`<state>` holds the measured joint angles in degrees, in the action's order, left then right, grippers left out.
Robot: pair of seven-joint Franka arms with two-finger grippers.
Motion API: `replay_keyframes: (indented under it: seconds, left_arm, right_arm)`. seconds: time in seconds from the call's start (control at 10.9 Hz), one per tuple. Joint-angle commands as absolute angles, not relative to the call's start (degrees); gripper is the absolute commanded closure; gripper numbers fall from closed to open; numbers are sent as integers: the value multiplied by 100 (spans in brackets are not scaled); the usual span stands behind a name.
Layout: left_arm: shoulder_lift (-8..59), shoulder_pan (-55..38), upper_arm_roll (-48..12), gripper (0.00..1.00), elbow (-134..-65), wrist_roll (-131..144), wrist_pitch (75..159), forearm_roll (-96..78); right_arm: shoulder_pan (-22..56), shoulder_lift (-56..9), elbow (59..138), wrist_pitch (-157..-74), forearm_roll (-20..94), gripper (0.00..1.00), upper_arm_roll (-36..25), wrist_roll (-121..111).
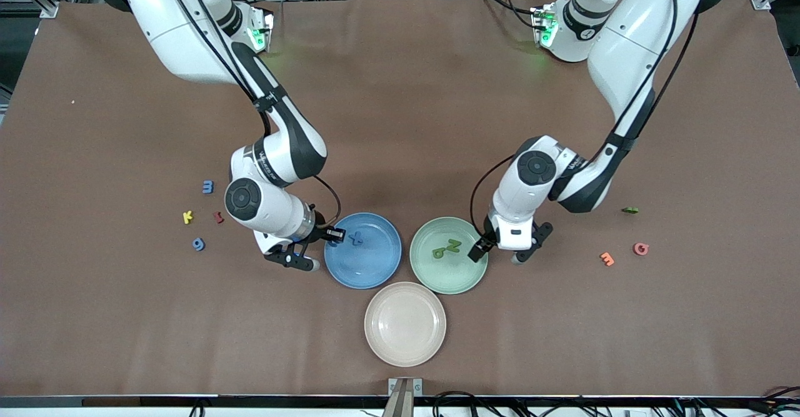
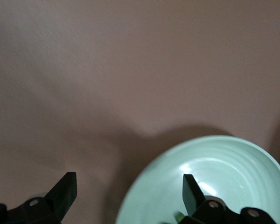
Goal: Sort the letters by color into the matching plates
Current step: 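Drop the green n onto the green plate with the left gripper, then drop the blue c onto the blue plate while the left gripper reaches the green u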
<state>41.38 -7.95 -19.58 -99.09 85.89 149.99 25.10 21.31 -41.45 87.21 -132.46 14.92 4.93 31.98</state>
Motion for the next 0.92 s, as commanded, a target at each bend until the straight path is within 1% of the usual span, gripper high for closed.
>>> replay_keyframes:
  seconds: [0.0, 0.18, 0.28, 0.46, 0.55, 0.64, 0.83]
  left_arm:
    - [3851, -380, -1969, 0, -10264, 7589, 14643, 2707]
    - [3447, -20, -1986, 0, -10790, 6570, 14634, 2716]
    - [3254, 156, -1995, 0, -11045, 6122, 14634, 2716]
    - [2989, 499, -2039, 0, -11476, 5417, 14643, 2716]
    - [2884, 658, -2048, 0, -11731, 5031, 14651, 2725]
    - [2735, 807, -2057, 0, -11977, 4636, 14660, 2725]
    - [2392, 1080, -2057, 0, -12548, 3836, 14721, 2725]
  right_arm:
    - [2223, -4517, 8209, -13148, 1565, 95, 492, 3472]
    - [2267, -4675, 8017, -13148, 1556, 94, 483, 3480]
    - [2294, -4719, 7972, -13157, 1556, 86, 483, 3480]
    - [2294, -4755, 7945, -13157, 1556, 48, 483, 3480]
    - [2268, -4746, 7945, -13149, 1564, 30, 483, 3480]
    - [2241, -4746, 7937, -13148, 1564, 25, 483, 3472]
    - [2136, -4668, 7937, -12983, 1547, 18, 475, 3446]
